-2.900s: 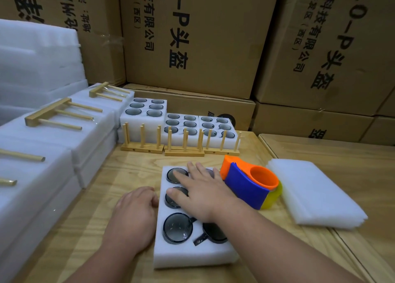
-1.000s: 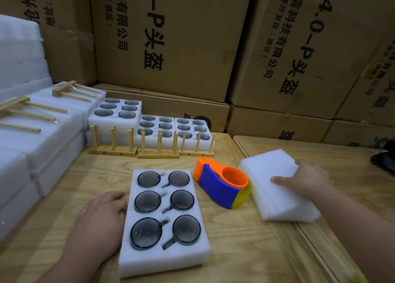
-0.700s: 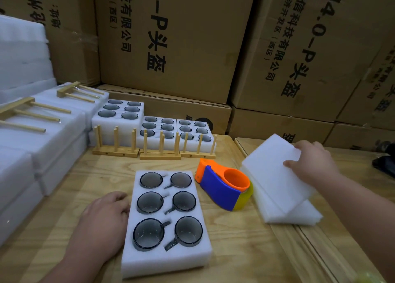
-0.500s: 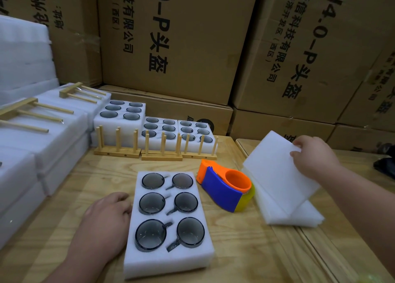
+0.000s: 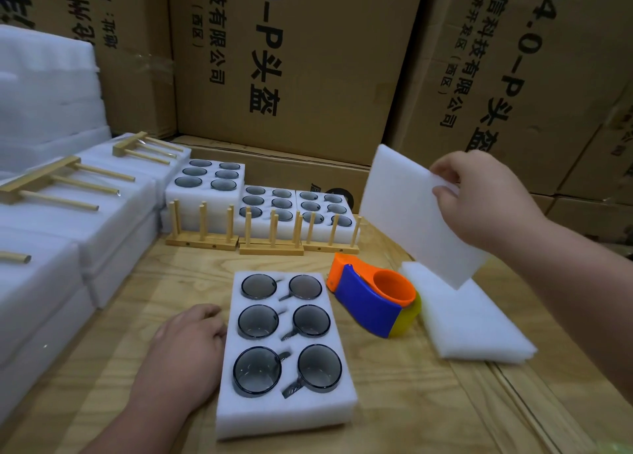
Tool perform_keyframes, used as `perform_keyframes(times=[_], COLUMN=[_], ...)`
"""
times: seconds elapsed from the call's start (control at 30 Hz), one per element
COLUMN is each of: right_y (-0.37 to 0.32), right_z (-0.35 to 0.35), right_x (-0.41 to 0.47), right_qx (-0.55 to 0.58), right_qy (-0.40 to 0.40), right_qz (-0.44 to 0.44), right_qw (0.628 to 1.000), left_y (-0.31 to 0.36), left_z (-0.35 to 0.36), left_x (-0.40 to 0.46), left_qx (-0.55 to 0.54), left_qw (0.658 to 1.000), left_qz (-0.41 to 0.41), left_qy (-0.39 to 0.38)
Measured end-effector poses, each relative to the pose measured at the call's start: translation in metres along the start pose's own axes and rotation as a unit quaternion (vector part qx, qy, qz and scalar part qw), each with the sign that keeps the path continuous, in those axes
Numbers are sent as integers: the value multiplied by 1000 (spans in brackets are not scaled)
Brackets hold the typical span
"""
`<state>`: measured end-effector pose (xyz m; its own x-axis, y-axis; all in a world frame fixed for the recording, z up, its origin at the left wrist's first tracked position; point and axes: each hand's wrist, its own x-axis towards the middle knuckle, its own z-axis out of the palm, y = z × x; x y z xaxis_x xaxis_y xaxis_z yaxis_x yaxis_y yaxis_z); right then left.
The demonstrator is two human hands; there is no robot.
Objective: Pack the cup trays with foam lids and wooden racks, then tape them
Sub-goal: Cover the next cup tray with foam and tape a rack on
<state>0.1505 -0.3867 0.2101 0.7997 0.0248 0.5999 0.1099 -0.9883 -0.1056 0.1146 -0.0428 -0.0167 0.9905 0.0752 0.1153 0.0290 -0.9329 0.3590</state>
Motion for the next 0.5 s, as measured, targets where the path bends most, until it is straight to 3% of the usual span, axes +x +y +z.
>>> perform_keyframes(times=[0.27, 0.5], right_y=[-42, -54], right_z=[-6, 11], right_x=[-11, -22], right_qx=[123, 330], right_qy=[51, 2], right_qz=[-40, 68], right_qw=[990, 941], left_y=[2, 3], left_z=[0, 1], left_x=[1, -1], left_qx=[-3, -15], left_qw=[1000, 1000], left_qz=[-6, -9], left_qy=[0, 2])
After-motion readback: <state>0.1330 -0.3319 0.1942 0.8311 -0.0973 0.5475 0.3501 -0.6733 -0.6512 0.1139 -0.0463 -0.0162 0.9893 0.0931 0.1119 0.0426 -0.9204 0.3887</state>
